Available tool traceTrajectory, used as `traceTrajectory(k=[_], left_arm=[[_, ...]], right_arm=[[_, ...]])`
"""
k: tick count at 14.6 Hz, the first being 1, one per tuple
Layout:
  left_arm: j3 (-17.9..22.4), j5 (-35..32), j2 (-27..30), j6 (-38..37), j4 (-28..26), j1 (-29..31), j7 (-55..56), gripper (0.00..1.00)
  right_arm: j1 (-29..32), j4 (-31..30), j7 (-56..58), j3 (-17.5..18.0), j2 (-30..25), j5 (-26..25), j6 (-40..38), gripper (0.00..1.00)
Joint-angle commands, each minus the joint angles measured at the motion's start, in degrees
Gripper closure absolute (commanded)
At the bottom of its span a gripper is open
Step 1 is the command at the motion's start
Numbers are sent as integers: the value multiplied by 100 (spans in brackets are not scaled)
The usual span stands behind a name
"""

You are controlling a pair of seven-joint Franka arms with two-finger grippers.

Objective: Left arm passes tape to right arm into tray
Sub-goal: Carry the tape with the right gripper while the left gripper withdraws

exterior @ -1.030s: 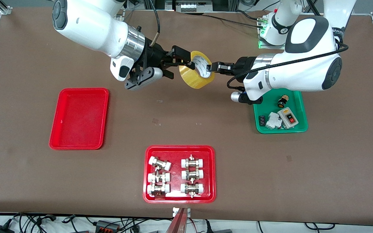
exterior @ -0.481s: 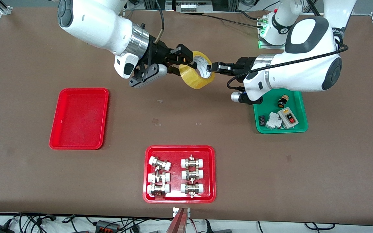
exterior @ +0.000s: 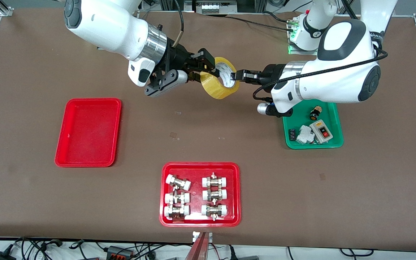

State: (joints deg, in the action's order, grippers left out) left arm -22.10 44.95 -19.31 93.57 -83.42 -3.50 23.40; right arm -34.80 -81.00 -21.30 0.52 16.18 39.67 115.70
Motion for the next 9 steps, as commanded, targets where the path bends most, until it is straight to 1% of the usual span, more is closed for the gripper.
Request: traceTrajectory(k=[1, 4, 6, 8, 9], left_arm=[[-14, 49, -12, -215, 168, 43, 33, 1], [-14, 58, -3, -365, 177, 174, 42, 0], [39, -108, 23, -724, 360, 323, 51, 0], [4, -1001, 76, -1198, 650, 586, 33, 0], [-13, -1354, 137, -1453, 843, 692, 33, 0]], right_arm=[[-9, 58, 29, -43, 52, -29, -12, 66], [-9, 58, 38, -43, 52, -38, -38, 66], [17, 41, 108, -43, 52, -64, -56, 66], [78, -99, 362, -78, 87, -73, -65, 66], [244, -196, 441, -96, 113, -73, -82, 66]])
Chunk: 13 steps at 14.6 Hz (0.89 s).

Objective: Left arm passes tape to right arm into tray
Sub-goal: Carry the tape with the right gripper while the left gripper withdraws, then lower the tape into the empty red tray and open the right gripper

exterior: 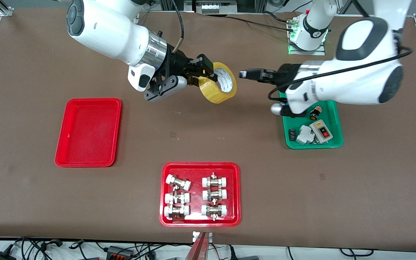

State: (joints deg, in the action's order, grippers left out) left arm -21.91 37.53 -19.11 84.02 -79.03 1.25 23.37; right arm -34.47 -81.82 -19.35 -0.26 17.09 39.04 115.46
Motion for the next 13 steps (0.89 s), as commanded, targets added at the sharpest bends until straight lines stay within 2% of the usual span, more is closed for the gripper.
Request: traceTrajectory(k=[1, 4, 6, 9, 13], left_arm=[[2, -946, 205, -840, 571, 313, 10, 0], [-41, -1719, 320, -1484, 626, 892, -706, 0], [-6, -2518, 496, -1485, 600, 973, -1577, 0], [-24, -3329, 557, -1415, 608, 973, -2063, 0], [2, -3568, 671, -1214, 529, 956, -2196, 0]], right_arm=[[430, -176, 248, -18, 40, -10, -163, 66], [1369, -203, 396, -18, 285, -36, -882, 66], [2107, -194, 729, -18, 548, -80, -1488, 66], [3092, -194, 1528, -18, 961, -80, -2088, 66], [4340, -221, 3547, -18, 1629, -98, -2632, 66]])
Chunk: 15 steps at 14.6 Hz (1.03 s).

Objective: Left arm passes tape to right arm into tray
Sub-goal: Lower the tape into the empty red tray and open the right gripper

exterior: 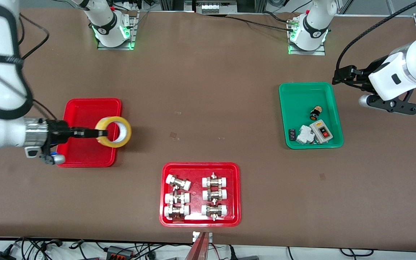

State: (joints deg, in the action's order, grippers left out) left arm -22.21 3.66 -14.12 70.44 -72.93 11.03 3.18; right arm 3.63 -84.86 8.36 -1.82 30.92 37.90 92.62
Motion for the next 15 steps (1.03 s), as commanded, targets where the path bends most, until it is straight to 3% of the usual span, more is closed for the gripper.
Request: traceTrajectory(k=[1, 6, 11, 15], left_arm=[[76, -172, 321, 294, -212, -21, -186, 0], [927, -172, 813, 620, -712, -459, -388, 0], [1876, -181, 1745, 1498, -2056, -1118, -450, 0], [2045, -181, 1948, 1999, -2454, -1243, -450, 0]], right_arm=[[743, 84, 1191, 138, 395, -80, -428, 66], [1404, 5, 2863, 138, 1011, -301, -429, 66], [1518, 31, 3102, 147, 1276, -186, -341, 66], [1545, 14, 3224, 147, 1451, -37, -341, 65]])
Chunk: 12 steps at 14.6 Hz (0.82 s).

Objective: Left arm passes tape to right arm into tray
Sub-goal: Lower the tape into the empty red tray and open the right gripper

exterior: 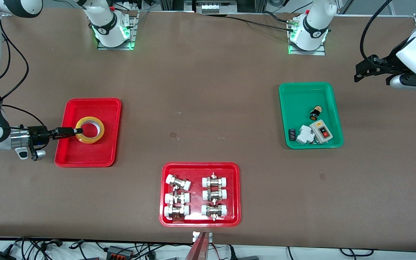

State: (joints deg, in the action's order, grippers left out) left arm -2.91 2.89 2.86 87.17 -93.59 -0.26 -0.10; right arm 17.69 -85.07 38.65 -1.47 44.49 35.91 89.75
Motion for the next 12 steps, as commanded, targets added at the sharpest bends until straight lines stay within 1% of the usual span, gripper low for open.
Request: traceTrajectory(k=[1, 3, 4, 5, 6, 8, 10, 11, 12], left_arm=[[132, -104, 267, 466, -457, -106, -122, 0], [141, -113, 233, 538, -441, -88, -113, 0], [141, -182, 224, 538, -423, -71, -122, 0], [133, -470, 224, 538, -406, -79, -200, 0], [133, -586, 215, 538, -371, -53, -297, 0], [141, -605, 154, 538, -274, 0, -350, 0], [133, -623, 40, 346, -108, 8, -341, 0], [133, -588, -109, 161, 94, 17, -342, 0], [133, -553, -206, 64, 209, 26, -342, 0]], right_arm=[[147, 35, 300, 112, 130, 170, -54, 64], [191, 26, 354, 112, 192, 170, -72, 55], [191, 9, 354, 112, 227, 170, -72, 45], [191, -9, 354, 112, 262, 162, -72, 23], [191, -53, 363, 112, 262, 162, -63, 0], [165, -167, 363, 112, 253, 144, -63, 0], [130, -281, 363, 103, 218, 74, -63, 0], [121, -290, 372, 103, 209, -22, -20, 0], [112, -290, 363, 103, 183, -232, 68, 0]])
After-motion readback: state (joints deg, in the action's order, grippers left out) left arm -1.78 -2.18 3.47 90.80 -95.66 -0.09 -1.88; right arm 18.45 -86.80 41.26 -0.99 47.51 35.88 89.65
